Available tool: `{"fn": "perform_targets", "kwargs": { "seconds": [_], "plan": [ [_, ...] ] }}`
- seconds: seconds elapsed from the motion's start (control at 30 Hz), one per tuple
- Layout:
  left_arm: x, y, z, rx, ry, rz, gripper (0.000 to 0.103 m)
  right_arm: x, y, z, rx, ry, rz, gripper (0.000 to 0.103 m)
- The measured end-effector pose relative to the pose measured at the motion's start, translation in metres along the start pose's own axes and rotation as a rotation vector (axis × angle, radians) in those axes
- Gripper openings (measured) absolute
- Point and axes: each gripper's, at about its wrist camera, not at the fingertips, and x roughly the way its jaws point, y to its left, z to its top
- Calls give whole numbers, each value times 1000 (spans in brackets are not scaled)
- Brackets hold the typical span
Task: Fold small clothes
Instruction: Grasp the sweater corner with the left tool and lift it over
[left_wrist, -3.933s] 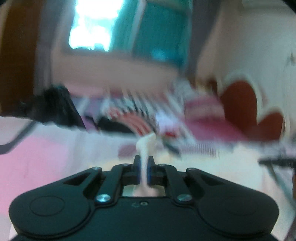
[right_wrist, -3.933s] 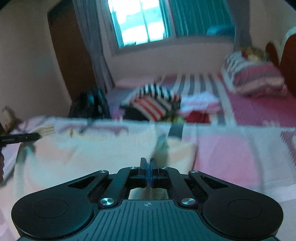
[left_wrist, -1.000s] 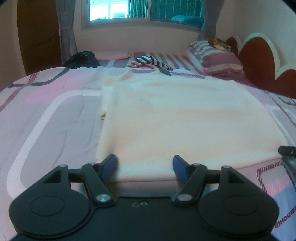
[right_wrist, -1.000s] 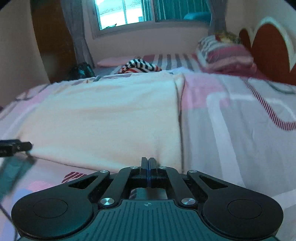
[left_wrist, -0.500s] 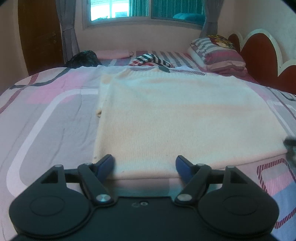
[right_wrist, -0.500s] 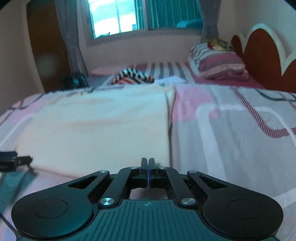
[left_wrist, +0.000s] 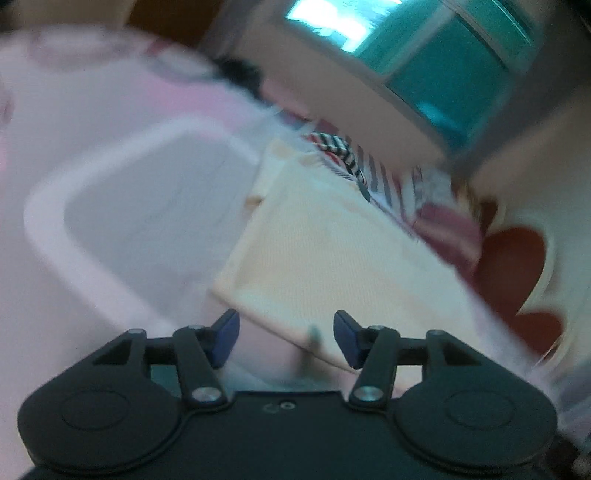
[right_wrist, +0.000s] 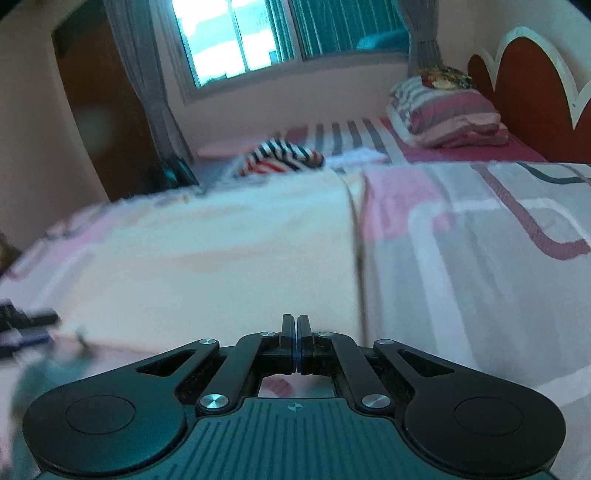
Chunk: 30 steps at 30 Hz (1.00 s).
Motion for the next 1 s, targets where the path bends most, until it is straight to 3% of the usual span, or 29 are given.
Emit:
{"fn": "perform_targets", "kwargs": {
  "seconds": [0.03,0.2,0.3,0.4,0.43,0.5,0.67,0.8,0.9,1.0],
  "plan": [
    [7,5,-1,-52,21,-24,54,1,4,5,8,-10,19,0],
    [26,14,1,-209,-61,-96,52,21,27,30,33,-23,86,0],
    [38,16,2,-253,-108,-98,40,40,37,40,28,-20,109,0],
    [49,23,7,-318,-120,-73,14,64,42,50,33,-10,125,0],
    [55,26,11,-339,-110,-74,11,73,44,52,41,-7,132,0],
    [62,28,20,-352,-97,-86,11,91,46,56,62,-1,149,0],
    [68,18,22,-354,-122,-88,24,127,59,56,72,9,181,0],
    [57,13,5,-351,-153,-53,7,141,63,55,86,22,185,0],
    [51,13,-6,-319,-191,-39,12,144,64,53,67,25,190,0],
    [56,18,1,-363,-201,-59,13,149,61,52,54,33,179,0]
  ]
}}
